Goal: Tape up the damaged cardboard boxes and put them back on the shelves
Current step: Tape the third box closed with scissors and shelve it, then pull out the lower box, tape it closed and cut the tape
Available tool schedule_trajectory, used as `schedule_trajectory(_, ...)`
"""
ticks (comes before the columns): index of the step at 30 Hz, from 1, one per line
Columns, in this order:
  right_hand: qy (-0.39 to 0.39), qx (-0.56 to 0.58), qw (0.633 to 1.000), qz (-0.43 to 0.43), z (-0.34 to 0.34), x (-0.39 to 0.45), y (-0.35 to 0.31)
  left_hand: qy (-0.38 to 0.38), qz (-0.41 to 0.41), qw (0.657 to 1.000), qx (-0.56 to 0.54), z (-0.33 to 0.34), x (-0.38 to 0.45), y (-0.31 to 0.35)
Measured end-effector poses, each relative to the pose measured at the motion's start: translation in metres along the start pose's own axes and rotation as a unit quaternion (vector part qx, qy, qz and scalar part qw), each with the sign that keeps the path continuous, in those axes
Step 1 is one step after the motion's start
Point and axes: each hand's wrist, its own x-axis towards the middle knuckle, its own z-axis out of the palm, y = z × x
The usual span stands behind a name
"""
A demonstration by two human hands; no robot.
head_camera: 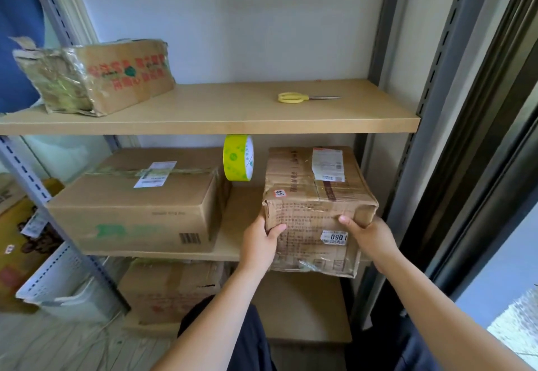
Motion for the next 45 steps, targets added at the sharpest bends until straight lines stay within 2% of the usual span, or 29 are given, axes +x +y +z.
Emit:
schedule_trajectory(4,-0.069,-0.060,0.996,0.019,-0.011,0.013,0.002,-0.039,0.011,0.994,0.097,-0.012,0.013,0.001)
schedule_trajectory(7,-0.113,-0.151,0.979,0.074,-0.003,0.017,0.007,-0.076,-0.038,0.966,0.243,-0.017,0.027,0.001)
schedule_trajectory(9,-0.122,-0.194,0.969,0.093,0.006,0.021,0.011,-0.115,-0.073,0.954,0.268,-0.020,0.040,-0.001)
schedule_trajectory(12,-0.100,-0.191,0.973,0.086,0.019,0.035,0.010,-0.142,-0.105,0.959,0.224,-0.022,0.061,-0.007)
schedule_trajectory(17,-0.061,-0.159,0.982,0.082,0.051,0.060,0.013,-0.078,-0.101,0.967,0.220,-0.014,0.082,-0.020)
schedule_trajectory(20,-0.047,-0.145,0.985,0.080,0.057,0.061,0.018,-0.079,-0.096,0.967,0.221,-0.014,0.079,-0.030)
schedule_trajectory(23,-0.007,-0.209,0.975,0.072,0.052,0.046,0.029,-0.079,-0.066,0.959,0.262,-0.027,0.057,-0.045)
schedule_trajectory(26,0.066,-0.333,0.939,0.060,0.054,0.019,0.033,-0.074,-0.039,0.961,0.265,-0.052,0.025,-0.062)
schedule_trajectory(28,0.007,-0.384,0.922,0.052,0.069,0.002,0.028,-0.084,-0.042,0.958,0.271,-0.071,0.004,-0.075)
schedule_trajectory(32,-0.226,-0.429,0.875,0.004,0.131,-0.030,0.011,-0.081,-0.072,0.947,0.303,-0.110,-0.026,-0.114)
schedule_trajectory(37,-0.402,-0.434,0.803,-0.076,0.224,-0.069,0.004,-0.099,-0.158,0.928,0.322,-0.160,-0.040,-0.177)
schedule_trajectory(39,-0.435,-0.437,0.782,-0.094,0.258,-0.075,0.011,-0.110,-0.184,0.927,0.308,-0.175,-0.044,-0.202)
schedule_trajectory(43,-0.434,-0.432,0.790,-0.020,0.320,-0.070,0.039,-0.131,-0.240,0.919,0.284,-0.199,-0.039,-0.255)
schedule_trajectory(45,-0.424,-0.405,0.810,0.014,0.350,-0.060,0.055,-0.141,-0.270,0.907,0.291,-0.209,-0.024,-0.280)
